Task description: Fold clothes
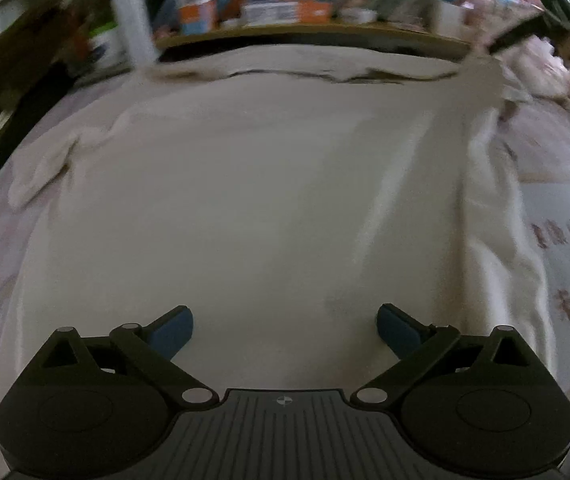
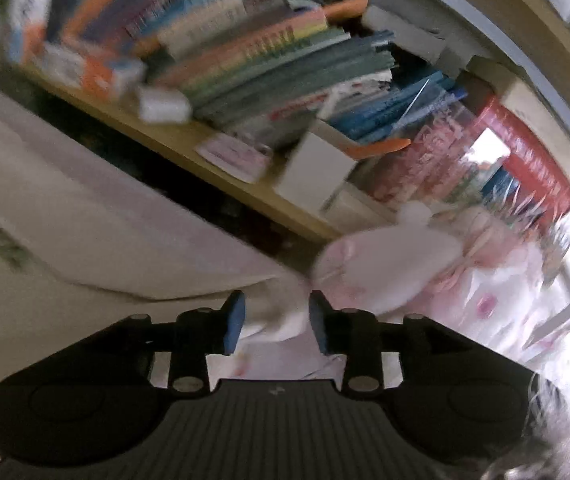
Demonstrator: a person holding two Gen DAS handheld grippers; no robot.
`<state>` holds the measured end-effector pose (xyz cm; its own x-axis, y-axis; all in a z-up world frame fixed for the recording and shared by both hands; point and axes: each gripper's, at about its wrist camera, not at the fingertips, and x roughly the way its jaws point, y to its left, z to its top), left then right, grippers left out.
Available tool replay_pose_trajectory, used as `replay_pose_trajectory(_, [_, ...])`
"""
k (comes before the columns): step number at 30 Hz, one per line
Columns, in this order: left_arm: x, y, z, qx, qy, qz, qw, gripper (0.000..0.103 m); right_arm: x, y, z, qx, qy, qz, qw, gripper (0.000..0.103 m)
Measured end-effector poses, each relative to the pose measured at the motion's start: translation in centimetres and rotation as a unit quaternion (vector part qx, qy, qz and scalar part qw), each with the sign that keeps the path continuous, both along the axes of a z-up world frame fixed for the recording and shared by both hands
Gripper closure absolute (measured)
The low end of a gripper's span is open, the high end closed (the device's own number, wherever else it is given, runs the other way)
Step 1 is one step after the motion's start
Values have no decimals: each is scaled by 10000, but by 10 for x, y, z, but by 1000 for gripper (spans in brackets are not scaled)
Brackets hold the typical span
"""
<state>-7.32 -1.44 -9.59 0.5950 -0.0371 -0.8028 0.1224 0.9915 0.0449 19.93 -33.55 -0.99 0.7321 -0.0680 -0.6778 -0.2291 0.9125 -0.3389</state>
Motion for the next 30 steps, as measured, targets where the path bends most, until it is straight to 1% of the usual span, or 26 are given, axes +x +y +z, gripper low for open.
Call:
replay_pose_trajectory(2, [-1,-13,5,57,-105,-310,9994,3,-17,-2,3,499,154,-26,9986,63])
replay_pose_trajectory(4, [-2,-28,12,-9,-177,-671,9976,3,-34,-6,4,975,326,-99,9947,62])
replay_pose_trajectory(6, [-4,-43,19,-107,-212,-1006,9946,3,-47,-12,0,1293,486,-238,9901,62])
replay_pose_trajectory(8, [-6,-57,26,-314,-168,-1371,9899,3,-56,-21,-5,1511,610,-377,9859,62])
replay_pose_trajectory(10, [-10,-72,34,-537,-121,-1806,9820,3,-61,-30,-9,1701,715,-505,9815,62])
replay_pose_trajectory(12, [-16,-86,40,-694,-116,-2364,9691,3,-63,-40,-13,1857,793,-629,9774,61])
replay_pose_trajectory(13, [-17,-91,42,-688,-107,-2583,9636,3,-63,-44,-14,1939,823,-690,9751,61])
replay_pose_trajectory(15, [-22,-98,44,-596,-147,-2786,9585,3,-61,-50,-17,2159,857,-800,9693,60])
replay_pose_trajectory(16, [-22,-96,46,-603,-171,-2715,9604,3,-60,-52,-18,2280,876,-818,9663,60])
replay_pose_trajectory(17, [-21,-92,49,-655,-197,-2560,9643,3,-59,-54,-19,2432,899,-850,9621,60])
replay_pose_trajectory(19, [-16,-81,55,-762,-240,-2146,9734,3,-56,-59,-20,2796,954,-989,9502,54])
replay_pose_trajectory(21, [-11,-67,59,-796,-249,-1707,9818,3,-53,-63,-25,3329,1099,-1177,9291,49])
replay_pose_trajectory(23, [-8,-53,59,-767,-248,-1318,9880,3,-50,-65,-31,3750,1175,-1471,9077,49])
replay_pose_trajectory(24, [-7,-46,59,-753,-247,-1123,9905,3,-49,-66,-34,3956,1212,-1617,8959,57])
replay_pose_trajectory(25, [-5,-40,59,-738,-246,-928,9926,3,-47,-66,-37,4128,1238,-1753,8852,77])
replay_pose_trajectory(26, [-4,-33,59,-722,-245,-732,9944,3,-45,-63,-37,4183,1222,-1854,8807,87])
replay_pose_trajectory(27, [-2,-26,59,-706,-246,-555,9957,3,-42,-57,-32,4111,1115,-1881,8850,94])
replay_pose_trajectory(28, [-2,-23,60,-693,-251,-460,9962,3,-40,-47,-23,3930,901,-1811,8970,95])
replay_pose_trajectory(29, [-3,-20,59,-699,-239,-377,9966,3,-38,-35,-14,3700,668,-1683,9112,95])
replay_pose_trajectory(30, [-4,-17,59,-704,-227,-298,9968,3,-36,-16,-3,3337,380,-1399,9315,96])
